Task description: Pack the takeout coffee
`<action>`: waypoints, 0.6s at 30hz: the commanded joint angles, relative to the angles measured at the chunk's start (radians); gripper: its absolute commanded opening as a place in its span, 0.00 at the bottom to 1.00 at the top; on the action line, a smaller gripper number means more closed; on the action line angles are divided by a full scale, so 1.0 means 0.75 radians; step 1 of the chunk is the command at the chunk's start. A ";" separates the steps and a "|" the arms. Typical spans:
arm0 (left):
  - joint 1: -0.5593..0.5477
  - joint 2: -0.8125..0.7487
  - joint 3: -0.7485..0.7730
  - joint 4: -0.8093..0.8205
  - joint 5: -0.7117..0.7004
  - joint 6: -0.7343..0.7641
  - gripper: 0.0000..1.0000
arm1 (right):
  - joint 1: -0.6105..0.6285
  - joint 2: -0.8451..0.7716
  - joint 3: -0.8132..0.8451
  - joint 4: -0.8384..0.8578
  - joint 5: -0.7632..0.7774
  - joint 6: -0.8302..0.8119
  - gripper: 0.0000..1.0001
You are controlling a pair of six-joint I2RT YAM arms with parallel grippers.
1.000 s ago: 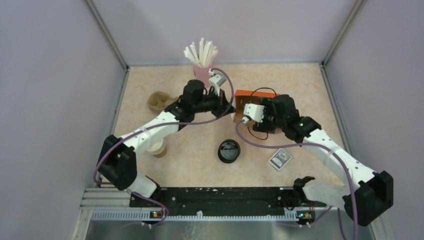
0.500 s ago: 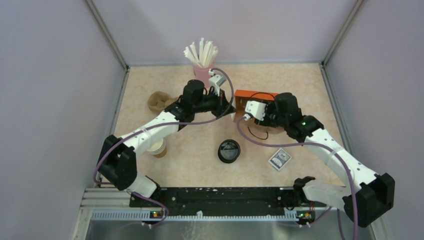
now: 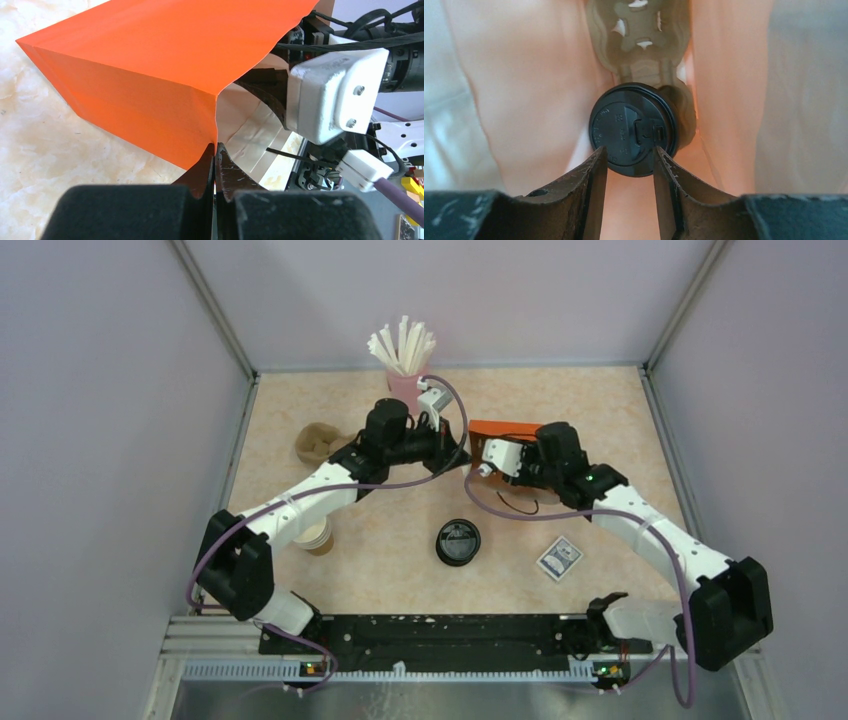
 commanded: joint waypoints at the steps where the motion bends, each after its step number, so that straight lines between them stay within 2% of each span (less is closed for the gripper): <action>1: -0.002 0.003 0.048 0.044 0.027 -0.002 0.00 | -0.030 0.018 -0.022 0.199 0.100 0.000 0.38; 18: -0.002 0.012 0.032 0.032 0.030 0.013 0.00 | -0.054 0.114 -0.157 0.444 0.274 0.062 0.37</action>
